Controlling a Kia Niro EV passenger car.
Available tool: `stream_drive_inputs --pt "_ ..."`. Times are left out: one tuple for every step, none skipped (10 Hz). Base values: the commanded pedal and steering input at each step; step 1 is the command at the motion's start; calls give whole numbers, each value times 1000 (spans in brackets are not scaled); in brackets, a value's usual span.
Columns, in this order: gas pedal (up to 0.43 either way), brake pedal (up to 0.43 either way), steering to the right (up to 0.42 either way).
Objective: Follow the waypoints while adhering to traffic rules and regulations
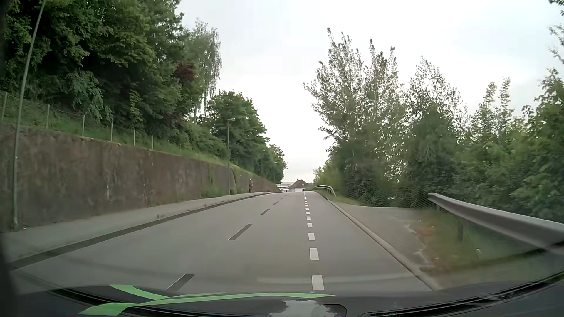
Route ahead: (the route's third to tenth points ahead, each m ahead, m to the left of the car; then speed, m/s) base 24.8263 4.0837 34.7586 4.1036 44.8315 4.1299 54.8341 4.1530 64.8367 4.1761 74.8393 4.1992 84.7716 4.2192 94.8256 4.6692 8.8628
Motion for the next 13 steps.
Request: stream_drive_inputs --pt "130 0 -2" --pt "130 0 -2" --pt "110 0 -2" --pt "59 0 -2" --pt "39 0 -2" --pt "39 0 -2" --pt "20 0 -2" --pt "28 0 -2" --pt "39 0 -2" --pt "59 0 -2" --pt "110 0 -2" --pt "157 0 -2" --pt "157 0 -2"
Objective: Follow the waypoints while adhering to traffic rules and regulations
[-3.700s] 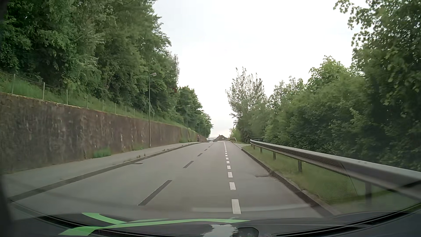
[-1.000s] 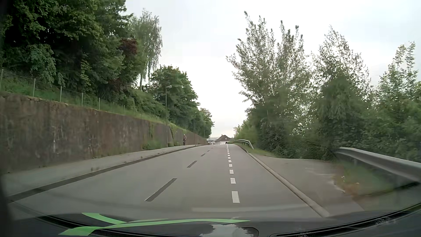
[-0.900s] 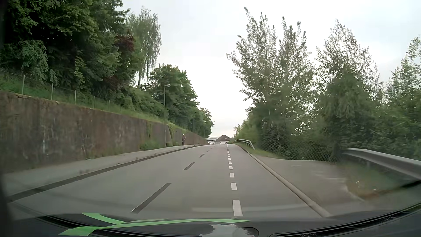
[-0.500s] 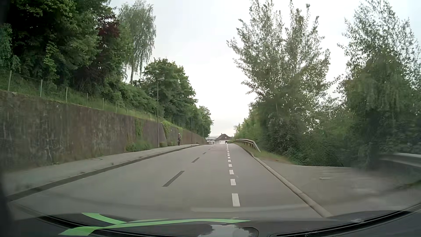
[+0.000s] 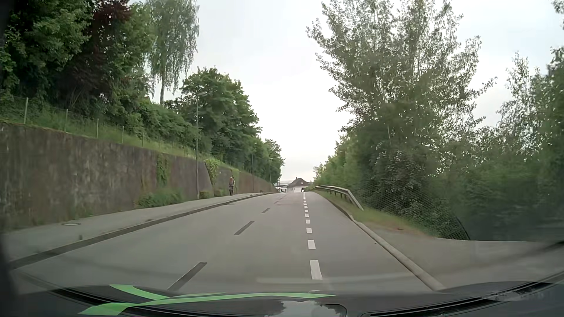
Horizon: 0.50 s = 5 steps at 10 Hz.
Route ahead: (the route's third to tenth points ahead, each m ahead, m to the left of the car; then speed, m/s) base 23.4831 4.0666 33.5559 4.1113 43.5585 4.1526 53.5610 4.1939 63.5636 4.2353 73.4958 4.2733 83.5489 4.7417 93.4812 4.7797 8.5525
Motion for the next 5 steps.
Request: stream_drive_inputs --pt "157 0 -2" --pt "157 0 -2" --pt "157 0 -2" --pt "157 0 -2" --pt "157 0 -2"
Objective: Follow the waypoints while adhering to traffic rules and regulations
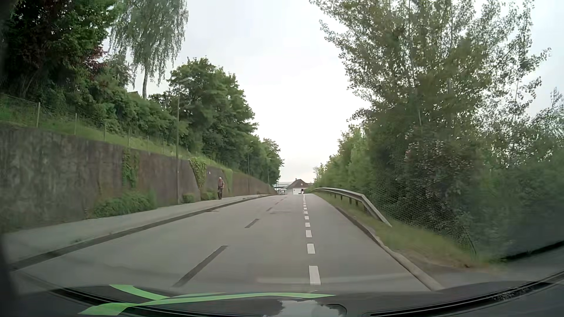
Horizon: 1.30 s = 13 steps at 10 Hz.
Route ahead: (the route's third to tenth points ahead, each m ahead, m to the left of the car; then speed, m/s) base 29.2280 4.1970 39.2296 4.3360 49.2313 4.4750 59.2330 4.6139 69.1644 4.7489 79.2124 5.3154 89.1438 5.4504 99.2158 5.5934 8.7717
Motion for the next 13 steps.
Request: stream_drive_inputs --pt "157 0 -2" --pt "157 0 -2" --pt "157 0 -2" --pt "157 0 -2" --pt "157 0 -1" --pt "157 0 -2" --pt "157 0 -1" --pt "157 0 -1" --pt "157 0 -1" --pt "157 0 -2" --pt "157 0 -2" --pt "157 0 -2" --pt "157 0 -2"
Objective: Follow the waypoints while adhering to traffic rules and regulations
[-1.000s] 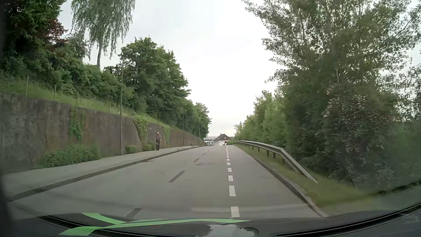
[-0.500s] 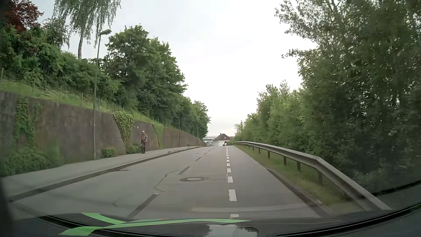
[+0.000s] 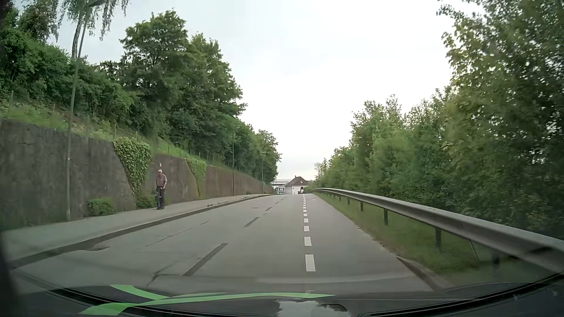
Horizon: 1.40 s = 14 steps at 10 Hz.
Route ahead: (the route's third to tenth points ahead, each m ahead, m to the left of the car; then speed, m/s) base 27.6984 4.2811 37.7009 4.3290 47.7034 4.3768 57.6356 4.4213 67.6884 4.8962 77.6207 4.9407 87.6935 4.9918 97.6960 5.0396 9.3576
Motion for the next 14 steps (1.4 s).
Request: stream_drive_inputs --pt "157 0 -2" --pt "157 0 -2" --pt "157 0 -2" --pt "157 0 -2" --pt "157 0 -2" --pt "157 0 -2" --pt "157 0 -2" --pt "150 0 -2" --pt "150 0 -2" --pt "150 0 -2" --pt "150 0 -2" --pt "150 0 -2" --pt "150 0 -2" --pt "150 0 -2"
